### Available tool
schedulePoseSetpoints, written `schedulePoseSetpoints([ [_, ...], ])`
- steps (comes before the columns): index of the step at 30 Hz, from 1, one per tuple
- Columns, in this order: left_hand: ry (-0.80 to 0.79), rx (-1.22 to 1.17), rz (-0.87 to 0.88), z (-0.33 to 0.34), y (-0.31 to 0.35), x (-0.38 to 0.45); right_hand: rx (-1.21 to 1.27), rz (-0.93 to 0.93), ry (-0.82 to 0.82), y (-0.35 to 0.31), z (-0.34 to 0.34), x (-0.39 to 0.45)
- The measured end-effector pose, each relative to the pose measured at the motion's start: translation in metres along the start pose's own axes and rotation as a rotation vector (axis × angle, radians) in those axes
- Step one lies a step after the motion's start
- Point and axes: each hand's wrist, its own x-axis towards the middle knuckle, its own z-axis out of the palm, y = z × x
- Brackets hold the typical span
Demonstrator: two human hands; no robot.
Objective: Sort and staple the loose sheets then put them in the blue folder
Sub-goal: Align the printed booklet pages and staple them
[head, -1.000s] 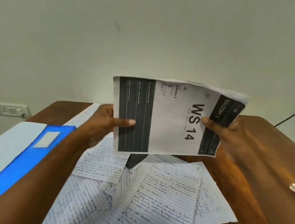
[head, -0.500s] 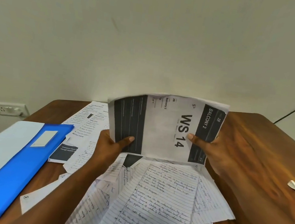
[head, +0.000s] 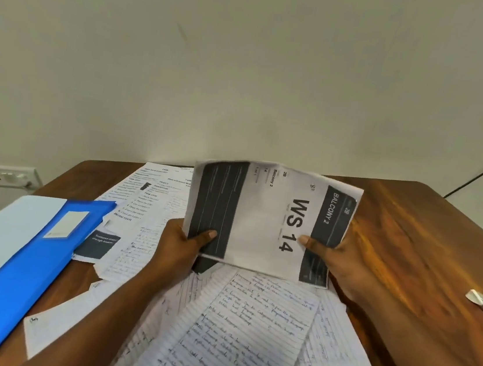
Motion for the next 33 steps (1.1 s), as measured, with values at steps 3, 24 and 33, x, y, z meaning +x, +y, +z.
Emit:
schedulePoseSetpoints([
  [3, 0.085, 0.081, 0.121, -0.001, 0.018, -0.004, 0.079, -0.087, -0.014, -0.011, -0.006, 0.005],
  [24, 0.019, 0.064, -0.076, -0.013, -0.015, 0.005, -0.098, 0.040, -0.086, 0.005, -0.003, 0.002],
  [33, -0.040, -0.075, -0.277, -0.032, -0.015, 0.014, 0.181, 0.315, -0.187, 0.003, -0.028, 0.013],
])
